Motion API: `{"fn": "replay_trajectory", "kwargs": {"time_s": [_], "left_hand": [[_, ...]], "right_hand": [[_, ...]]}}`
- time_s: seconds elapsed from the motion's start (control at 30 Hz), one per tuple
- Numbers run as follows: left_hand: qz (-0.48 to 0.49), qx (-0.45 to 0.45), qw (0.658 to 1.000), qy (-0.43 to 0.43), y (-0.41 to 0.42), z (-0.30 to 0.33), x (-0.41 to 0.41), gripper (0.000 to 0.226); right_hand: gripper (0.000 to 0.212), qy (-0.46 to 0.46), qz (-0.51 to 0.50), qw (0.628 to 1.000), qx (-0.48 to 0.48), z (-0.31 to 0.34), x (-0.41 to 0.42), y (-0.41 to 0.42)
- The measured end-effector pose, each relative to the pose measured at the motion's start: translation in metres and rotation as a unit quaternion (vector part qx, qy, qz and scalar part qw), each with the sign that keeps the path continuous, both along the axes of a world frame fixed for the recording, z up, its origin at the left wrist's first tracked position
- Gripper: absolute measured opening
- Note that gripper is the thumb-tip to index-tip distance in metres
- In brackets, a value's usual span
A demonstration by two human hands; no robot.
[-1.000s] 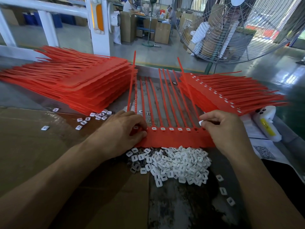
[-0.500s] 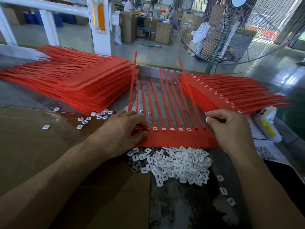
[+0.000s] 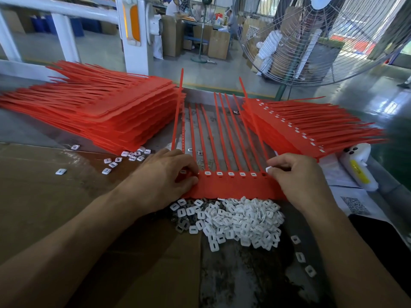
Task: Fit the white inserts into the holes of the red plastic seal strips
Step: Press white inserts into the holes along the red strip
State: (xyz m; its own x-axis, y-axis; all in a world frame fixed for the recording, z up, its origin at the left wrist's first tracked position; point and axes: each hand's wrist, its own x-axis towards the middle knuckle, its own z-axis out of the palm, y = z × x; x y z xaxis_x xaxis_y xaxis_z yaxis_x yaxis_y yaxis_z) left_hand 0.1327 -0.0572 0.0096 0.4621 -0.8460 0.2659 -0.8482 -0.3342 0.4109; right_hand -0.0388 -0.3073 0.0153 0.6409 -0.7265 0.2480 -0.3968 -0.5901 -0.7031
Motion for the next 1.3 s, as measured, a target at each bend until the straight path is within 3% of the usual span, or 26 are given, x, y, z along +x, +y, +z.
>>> {"fn": "replay_trajectory", "kwargs": {"time_s": [1.3], "left_hand": [[-0.002, -0.008, 1.0, -0.002, -0.001, 0.001, 0.0, 0.024]], "right_hand": [[0.022, 0.094, 0.002, 0.994, -0.061, 0.005, -0.003, 0.012]]}}
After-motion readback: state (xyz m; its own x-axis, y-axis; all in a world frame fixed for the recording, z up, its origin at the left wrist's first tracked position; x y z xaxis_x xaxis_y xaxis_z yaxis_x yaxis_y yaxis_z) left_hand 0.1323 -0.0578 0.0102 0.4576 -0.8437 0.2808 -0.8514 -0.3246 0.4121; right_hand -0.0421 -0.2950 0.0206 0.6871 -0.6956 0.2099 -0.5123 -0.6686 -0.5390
